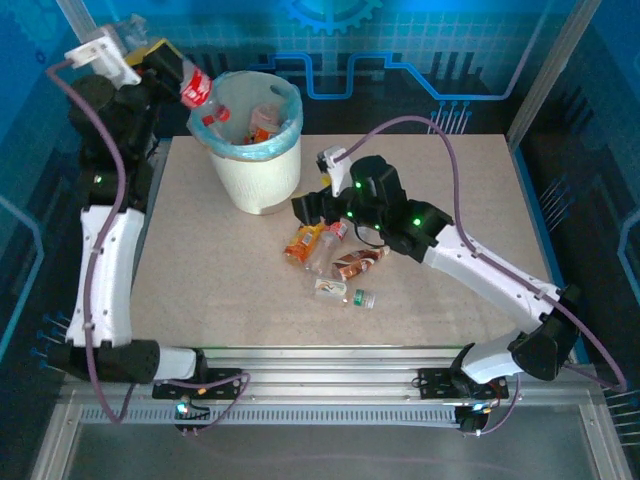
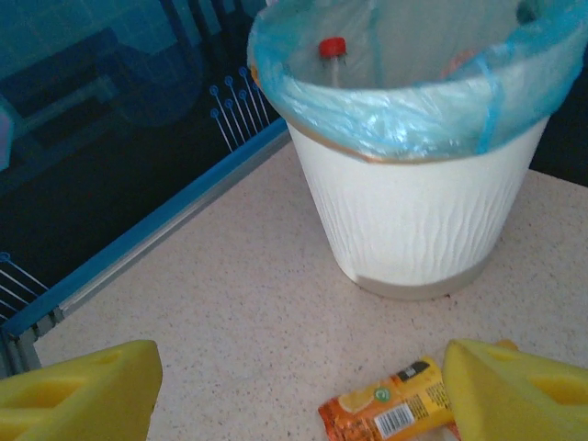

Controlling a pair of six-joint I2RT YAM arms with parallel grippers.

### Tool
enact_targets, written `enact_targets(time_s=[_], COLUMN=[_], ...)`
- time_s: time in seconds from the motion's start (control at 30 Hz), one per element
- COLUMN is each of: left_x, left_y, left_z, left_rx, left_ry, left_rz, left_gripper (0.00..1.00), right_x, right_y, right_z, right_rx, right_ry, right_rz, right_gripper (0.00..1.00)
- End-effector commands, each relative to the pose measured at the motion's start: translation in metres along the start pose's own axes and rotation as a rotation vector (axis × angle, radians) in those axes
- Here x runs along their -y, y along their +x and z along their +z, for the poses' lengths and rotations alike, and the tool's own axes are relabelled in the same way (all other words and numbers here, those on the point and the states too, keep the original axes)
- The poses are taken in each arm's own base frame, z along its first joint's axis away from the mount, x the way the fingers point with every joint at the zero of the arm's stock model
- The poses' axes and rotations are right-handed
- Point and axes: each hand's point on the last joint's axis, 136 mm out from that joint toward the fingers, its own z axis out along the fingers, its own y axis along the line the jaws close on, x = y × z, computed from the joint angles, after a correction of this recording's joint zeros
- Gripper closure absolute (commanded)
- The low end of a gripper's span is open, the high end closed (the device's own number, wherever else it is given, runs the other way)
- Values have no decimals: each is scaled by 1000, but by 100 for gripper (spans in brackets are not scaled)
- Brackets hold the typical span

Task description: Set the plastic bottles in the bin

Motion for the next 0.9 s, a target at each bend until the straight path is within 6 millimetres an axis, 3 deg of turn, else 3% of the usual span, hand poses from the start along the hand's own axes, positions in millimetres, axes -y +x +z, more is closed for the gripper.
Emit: enact_targets(time_s=[0.0, 0.17, 0.33, 0.63, 0.87], left_x=[26, 27, 18, 4, -14], left_y=[7, 72, 135, 224, 271], left_z=[24, 69, 93, 98, 92], left_rx=[-11, -155, -296, -470, -558], left_ry=[109, 142, 156, 190, 182], left_rz=[84, 142, 131, 135, 175], left_gripper=[54, 52, 52, 50, 49], right_x=[0, 4, 12, 18, 18], right_y=[-18, -24, -20, -7, -3], right_z=[5, 16, 24, 31, 33], right_rx=[16, 1, -29, -66, -78], right_ry=[-18, -24, -17, -18, -20], right_rz=[-20, -16, -2, 28, 35], right_gripper=[19, 19, 19, 19, 19])
